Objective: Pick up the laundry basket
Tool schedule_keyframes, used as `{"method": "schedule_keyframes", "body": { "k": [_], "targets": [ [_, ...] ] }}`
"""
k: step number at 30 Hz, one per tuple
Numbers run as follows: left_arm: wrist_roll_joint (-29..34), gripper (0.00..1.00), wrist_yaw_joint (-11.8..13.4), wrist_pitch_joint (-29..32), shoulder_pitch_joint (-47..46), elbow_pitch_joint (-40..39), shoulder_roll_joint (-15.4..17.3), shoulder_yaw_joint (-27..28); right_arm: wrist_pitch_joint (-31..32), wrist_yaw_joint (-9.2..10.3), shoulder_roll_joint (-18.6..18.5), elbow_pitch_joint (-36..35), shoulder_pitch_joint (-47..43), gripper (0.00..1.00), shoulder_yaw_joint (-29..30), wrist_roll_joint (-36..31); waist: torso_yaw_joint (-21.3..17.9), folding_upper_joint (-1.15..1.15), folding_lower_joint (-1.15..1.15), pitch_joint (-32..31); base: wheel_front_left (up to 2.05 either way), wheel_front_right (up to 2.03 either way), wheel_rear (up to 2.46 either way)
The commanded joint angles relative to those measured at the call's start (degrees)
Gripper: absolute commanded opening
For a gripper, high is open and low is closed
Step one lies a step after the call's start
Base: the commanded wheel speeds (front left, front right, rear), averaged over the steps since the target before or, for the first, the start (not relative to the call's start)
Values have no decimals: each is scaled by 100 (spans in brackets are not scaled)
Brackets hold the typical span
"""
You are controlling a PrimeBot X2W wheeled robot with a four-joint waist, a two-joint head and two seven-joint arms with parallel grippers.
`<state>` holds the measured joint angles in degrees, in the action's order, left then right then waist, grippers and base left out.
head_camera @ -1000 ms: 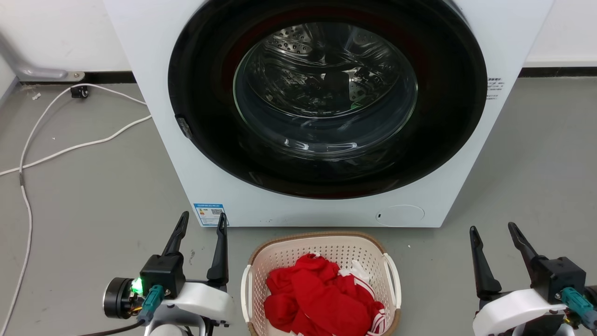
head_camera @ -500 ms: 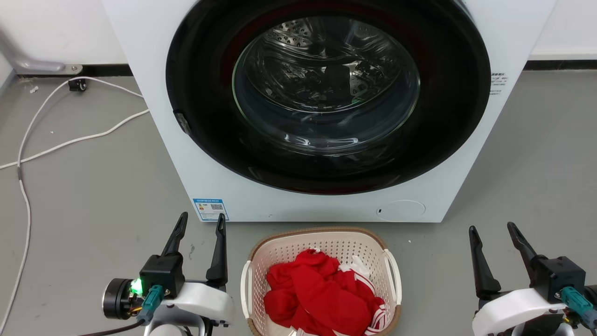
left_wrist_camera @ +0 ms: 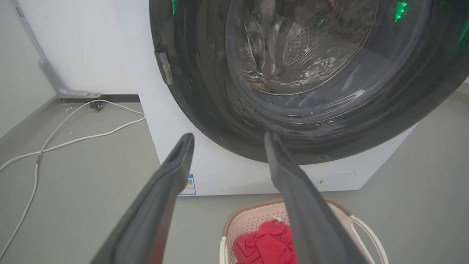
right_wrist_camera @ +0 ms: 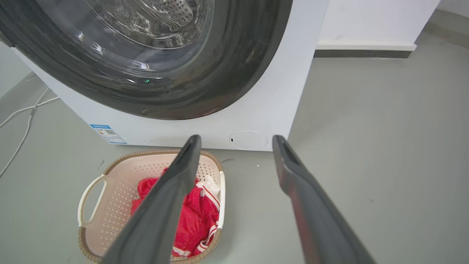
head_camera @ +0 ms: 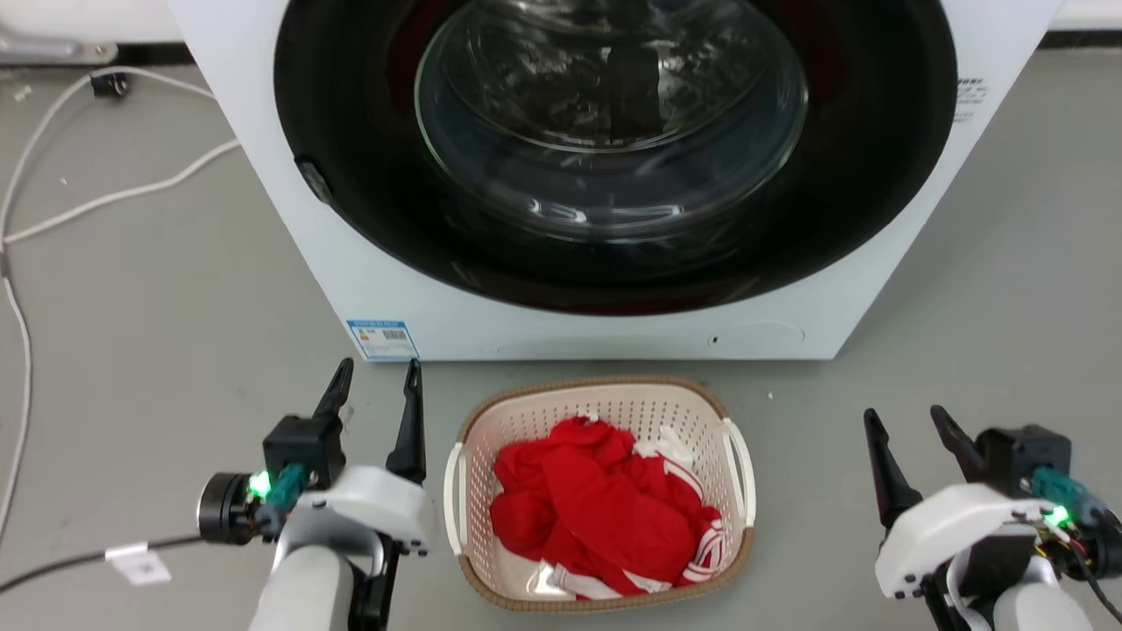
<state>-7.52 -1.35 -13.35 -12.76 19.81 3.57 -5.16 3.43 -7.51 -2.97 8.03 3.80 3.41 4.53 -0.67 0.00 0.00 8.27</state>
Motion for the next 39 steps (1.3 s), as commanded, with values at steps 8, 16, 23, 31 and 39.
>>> {"method": "schedule_keyframes", "body": {
  "k": [8, 16, 23, 31, 39],
  "targets": [
    [-330, 100, -215, 427, -1082, 1343, 117, 94, 778, 4, 16, 1091, 1004, 100, -212, 2, -74, 0, 0, 963, 0, 0, 0],
    [-593, 100, -417, 853, -1884, 2680, 247, 88, 1025, 4, 15, 2305, 1977, 100, -532, 66, -164, 0, 0, 1696, 0, 0, 0],
    [-801, 100, -563, 1253, -2611, 3639, 356, -42, 1219, 4, 15, 3440, 2885, 100, -802, 233, -183, 0, 0, 2269, 0, 0, 0],
    [-1069, 100, -612, 2037, -3403, 4322, 417, -467, 1339, 4, 16, 4534, 3863, 100, -999, 479, -210, 0, 0, 2802, 0, 0, 0],
    [-1735, 100, -609, 2870, -3866, 4425, 589, -1060, 1546, 4, 13, 5399, 4655, 100, -1269, 745, -260, 0, 0, 3206, 0, 0, 0]
  ]
}}
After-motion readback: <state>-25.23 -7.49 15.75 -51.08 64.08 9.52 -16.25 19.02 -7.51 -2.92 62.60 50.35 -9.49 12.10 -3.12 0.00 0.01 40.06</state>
